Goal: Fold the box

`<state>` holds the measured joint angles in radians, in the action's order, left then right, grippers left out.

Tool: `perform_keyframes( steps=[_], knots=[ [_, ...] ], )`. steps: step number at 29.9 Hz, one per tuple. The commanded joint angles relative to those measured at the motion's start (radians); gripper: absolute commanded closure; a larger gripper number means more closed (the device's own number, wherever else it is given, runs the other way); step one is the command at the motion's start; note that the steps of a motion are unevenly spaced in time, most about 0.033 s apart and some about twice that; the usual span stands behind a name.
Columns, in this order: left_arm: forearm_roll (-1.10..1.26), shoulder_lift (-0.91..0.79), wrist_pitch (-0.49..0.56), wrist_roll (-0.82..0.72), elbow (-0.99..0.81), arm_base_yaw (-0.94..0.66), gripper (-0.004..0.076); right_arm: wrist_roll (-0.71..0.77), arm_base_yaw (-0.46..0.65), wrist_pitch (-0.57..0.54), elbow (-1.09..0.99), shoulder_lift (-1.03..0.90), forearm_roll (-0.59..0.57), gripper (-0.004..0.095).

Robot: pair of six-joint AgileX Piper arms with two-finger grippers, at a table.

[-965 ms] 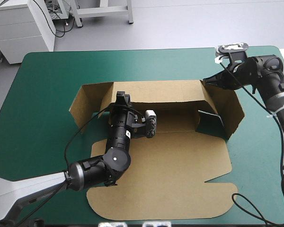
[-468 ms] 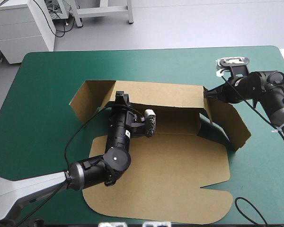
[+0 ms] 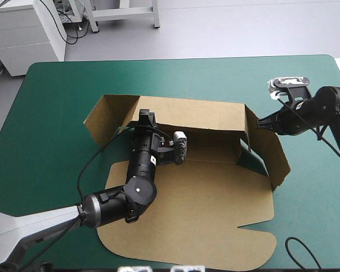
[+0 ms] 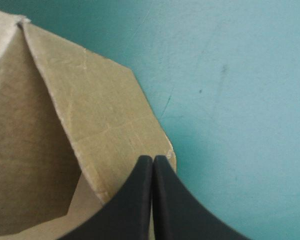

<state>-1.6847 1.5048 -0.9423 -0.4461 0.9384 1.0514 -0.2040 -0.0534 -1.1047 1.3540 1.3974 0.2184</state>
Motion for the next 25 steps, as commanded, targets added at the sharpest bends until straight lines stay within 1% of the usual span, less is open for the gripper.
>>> perform_keyframes(
  steps=[1, 5, 8, 16, 19, 25],
  knots=[
    [-0.147, -0.034, -0.044, 0.007, 0.027, 0.002, 0.0731, -0.060, 0.038, -0.002, 0.031, -0.036, 0.095, 0.0922],
    [-0.147, -0.034, -0.042, 0.011, 0.027, 0.002, 0.0731, -0.076, 0.058, -0.049, 0.031, -0.036, 0.110, 0.0922],
    [-0.147, -0.034, -0.042, 0.011, 0.027, 0.002, 0.0731, -0.083, 0.058, -0.060, 0.031, -0.036, 0.111, 0.0922],
    [-0.147, -0.034, -0.042, 0.013, 0.062, 0.002, 0.0731, -0.101, 0.058, -0.071, 0.031, -0.036, 0.114, 0.0922],
    [-0.145, -0.034, -0.023, 0.013, 0.089, 0.002, 0.0731, -0.101, 0.058, -0.071, 0.031, -0.036, 0.114, 0.0922],
    [-0.135, -0.034, -0.019, 0.013, 0.092, 0.002, 0.0731, -0.104, 0.058, -0.071, 0.031, -0.036, 0.114, 0.0922]
  ],
)
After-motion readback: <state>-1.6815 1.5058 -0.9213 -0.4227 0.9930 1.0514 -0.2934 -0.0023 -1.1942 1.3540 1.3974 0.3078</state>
